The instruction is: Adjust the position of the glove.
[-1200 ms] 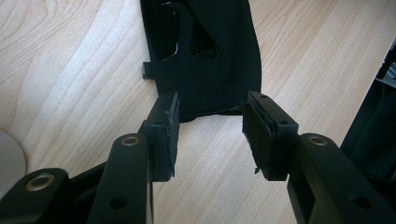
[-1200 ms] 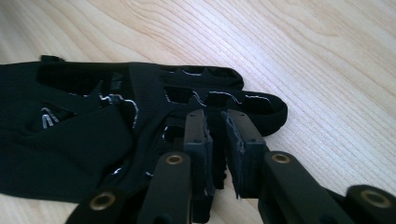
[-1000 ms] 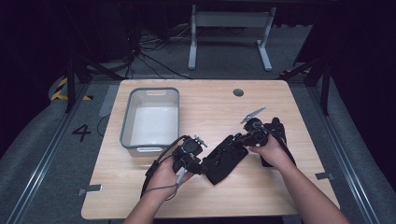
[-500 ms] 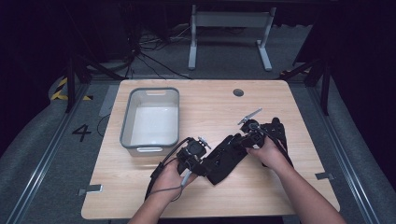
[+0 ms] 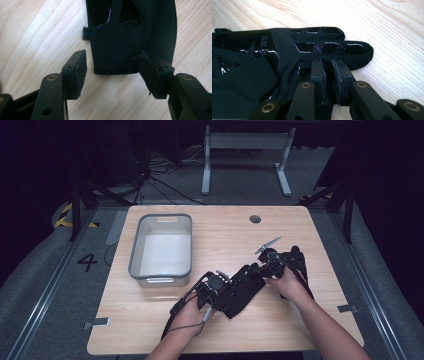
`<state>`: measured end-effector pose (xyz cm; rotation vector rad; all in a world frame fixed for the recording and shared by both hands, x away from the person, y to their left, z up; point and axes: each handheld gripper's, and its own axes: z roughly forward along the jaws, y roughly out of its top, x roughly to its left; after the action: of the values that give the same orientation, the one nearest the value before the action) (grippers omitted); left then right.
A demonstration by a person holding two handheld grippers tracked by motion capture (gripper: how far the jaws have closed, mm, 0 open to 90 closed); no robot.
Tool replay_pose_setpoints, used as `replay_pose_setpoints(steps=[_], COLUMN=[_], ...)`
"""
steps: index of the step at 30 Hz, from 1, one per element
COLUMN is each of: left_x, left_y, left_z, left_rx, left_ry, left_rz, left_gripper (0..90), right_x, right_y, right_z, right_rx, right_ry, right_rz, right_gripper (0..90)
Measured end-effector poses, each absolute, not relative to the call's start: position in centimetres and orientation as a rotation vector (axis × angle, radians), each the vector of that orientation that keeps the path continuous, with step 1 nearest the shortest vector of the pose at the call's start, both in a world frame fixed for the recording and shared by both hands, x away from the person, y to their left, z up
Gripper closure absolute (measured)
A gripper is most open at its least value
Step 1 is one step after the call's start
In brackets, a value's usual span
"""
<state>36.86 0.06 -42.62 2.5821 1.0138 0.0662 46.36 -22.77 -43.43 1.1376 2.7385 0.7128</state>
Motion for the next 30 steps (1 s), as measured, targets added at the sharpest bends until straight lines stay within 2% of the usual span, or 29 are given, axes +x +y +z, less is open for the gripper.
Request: replay_pose_setpoints(steps=[12, 14, 18, 20, 24, 30], left_x=[37.3, 37.3, 37.2, 37.0, 36.9, 36.6], left_y=[-0.2, -0.2, -0.3, -0.5, -0.5, -0.3], left_z=[-43.5, -43.5, -43.4, -43.3, -43.1, -42.2], left_rx=[2.606, 2.602, 2.587, 2.595, 2.593, 2.568], left_ry=[1.006, 0.996, 0.965, 0.957, 0.947, 0.924], left_rz=[0.004, -0.002, -0.058, -0.032, -0.015, -0.008], left_gripper=[45.4, 49.7, 69.2, 74.9, 78.9, 80.2], right_x=[46.3, 46.3, 46.2, 46.2, 46.2, 46.0], right_y=[-22.7, -22.7, -22.8, -22.8, -22.8, -22.8], right_z=[-43.4, -43.4, -43.5, -43.5, -43.4, -43.2], right_rx=[1.128, 1.127, 1.129, 1.126, 1.113, 1.092], right_ry=[2.732, 2.733, 2.728, 2.728, 2.730, 2.719], right_rz=[0.711, 0.713, 0.718, 0.717, 0.718, 0.709], right_gripper=[79.8, 79.8, 79.9, 80.0, 81.3, 84.6])
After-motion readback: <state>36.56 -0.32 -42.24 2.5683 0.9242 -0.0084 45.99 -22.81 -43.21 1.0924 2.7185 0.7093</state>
